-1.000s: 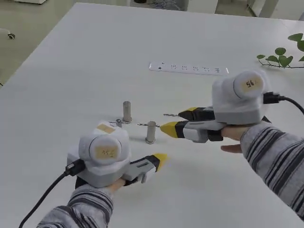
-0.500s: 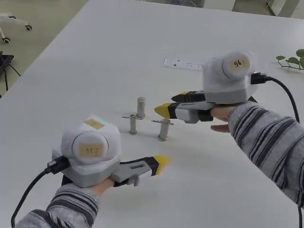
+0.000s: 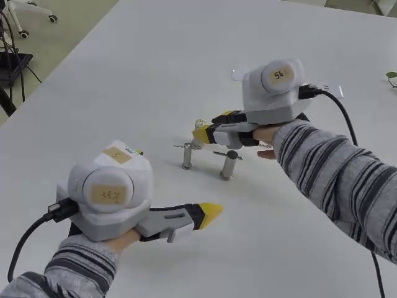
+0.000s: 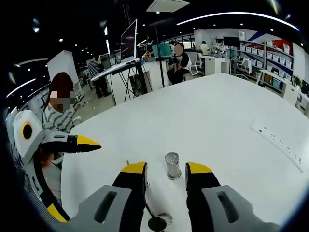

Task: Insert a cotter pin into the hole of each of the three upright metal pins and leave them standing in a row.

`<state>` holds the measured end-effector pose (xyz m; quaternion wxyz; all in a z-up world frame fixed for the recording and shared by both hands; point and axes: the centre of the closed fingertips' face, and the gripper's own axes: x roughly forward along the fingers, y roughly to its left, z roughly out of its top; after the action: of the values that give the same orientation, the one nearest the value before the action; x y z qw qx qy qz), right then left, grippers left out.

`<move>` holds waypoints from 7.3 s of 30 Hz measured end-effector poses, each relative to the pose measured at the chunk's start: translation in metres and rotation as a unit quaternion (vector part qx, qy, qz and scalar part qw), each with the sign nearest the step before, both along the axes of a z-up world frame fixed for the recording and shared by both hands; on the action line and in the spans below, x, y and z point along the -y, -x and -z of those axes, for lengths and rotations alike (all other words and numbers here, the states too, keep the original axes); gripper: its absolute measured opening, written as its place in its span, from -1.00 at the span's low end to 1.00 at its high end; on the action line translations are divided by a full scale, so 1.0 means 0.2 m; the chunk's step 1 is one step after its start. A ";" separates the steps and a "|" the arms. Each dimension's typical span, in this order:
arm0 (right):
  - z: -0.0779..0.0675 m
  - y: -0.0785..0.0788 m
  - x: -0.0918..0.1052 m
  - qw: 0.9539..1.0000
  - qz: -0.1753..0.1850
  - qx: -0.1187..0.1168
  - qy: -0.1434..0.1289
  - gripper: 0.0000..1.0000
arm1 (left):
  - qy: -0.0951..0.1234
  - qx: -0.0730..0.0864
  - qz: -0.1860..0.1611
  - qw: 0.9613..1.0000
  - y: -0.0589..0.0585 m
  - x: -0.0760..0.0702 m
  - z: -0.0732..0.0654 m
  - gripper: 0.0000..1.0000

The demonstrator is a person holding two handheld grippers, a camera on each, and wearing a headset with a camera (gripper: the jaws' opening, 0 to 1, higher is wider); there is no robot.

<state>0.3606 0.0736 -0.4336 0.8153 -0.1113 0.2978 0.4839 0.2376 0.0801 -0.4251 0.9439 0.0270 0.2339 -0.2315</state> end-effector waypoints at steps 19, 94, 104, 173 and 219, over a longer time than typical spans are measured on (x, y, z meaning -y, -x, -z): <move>0.11 -0.07 -0.05 1.000 -0.008 0.011 0.024 -0.81 | 0.023 -0.018 -0.022 0.999 0.06 -0.06 0.00 0.84; 0.06 0.49 0.59 0.988 0.141 0.009 0.065 -0.84 | -0.004 0.013 0.028 1.000 0.22 0.00 -0.09 0.93; 0.08 0.54 0.54 0.987 0.149 0.007 0.052 -0.84 | -0.003 0.009 0.027 1.000 0.23 0.00 -0.07 0.92; 0.04 0.33 0.77 0.988 -0.016 0.001 0.152 -0.36 | -0.011 -0.002 0.039 0.999 0.16 -0.01 -0.07 0.94; 0.28 -0.11 0.67 0.944 -0.173 -0.001 0.282 -0.73 | 0.002 -0.011 0.025 1.000 0.14 -0.01 0.01 0.68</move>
<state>0.3818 -0.0606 -0.4892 0.6536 -0.3858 0.3993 0.5143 0.2092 0.0830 -0.4274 0.9353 0.0283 0.2430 -0.2555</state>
